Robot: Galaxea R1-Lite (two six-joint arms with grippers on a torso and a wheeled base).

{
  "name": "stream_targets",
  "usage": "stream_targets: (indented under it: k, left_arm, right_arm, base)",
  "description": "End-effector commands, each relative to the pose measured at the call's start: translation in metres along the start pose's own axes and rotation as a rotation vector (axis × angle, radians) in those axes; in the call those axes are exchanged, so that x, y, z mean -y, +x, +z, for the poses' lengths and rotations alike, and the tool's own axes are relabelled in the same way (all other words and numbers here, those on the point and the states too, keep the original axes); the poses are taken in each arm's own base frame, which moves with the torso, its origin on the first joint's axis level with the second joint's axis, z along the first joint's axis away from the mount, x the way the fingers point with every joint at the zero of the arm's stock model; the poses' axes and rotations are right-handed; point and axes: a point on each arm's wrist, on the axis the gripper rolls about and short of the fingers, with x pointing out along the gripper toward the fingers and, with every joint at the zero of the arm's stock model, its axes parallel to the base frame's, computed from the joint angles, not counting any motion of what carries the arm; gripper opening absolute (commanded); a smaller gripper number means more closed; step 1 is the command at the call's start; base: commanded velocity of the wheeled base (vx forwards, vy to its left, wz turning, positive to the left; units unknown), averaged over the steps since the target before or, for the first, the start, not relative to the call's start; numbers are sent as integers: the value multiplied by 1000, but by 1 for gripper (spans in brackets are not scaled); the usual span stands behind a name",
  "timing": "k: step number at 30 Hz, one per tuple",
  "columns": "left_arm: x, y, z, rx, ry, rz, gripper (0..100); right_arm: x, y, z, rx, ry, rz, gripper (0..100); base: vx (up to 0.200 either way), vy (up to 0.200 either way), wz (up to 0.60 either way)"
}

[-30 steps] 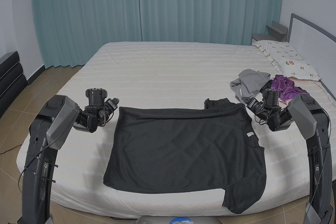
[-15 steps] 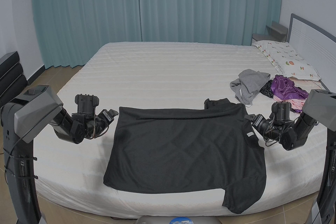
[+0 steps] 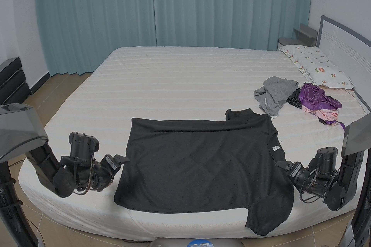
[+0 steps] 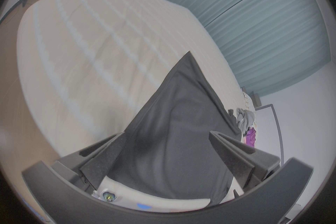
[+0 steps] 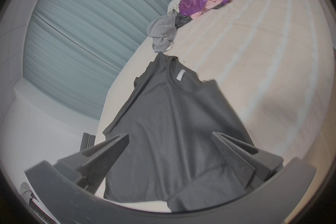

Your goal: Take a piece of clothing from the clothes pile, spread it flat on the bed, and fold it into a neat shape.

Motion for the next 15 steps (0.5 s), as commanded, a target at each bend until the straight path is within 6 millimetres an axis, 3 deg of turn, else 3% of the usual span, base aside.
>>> stream_targets:
  k: [1,6,15]
  left_arm:
    - [-20,-33,-31,-69,-29,-1,100]
    - [-23,-33,-33,-53,-29,-28,100]
    - [-20,-33,-31,-47,-59,-43,100]
  right_arm:
    - [10,-27,-20,-55,29,-27,100]
    - [9,-26,-20,-57,28,-27,100]
    - [11,-26,-20,-57,35,-33,100]
  base:
    - [-200,0,0]
    - [-200,0,0]
    - [0,0,0]
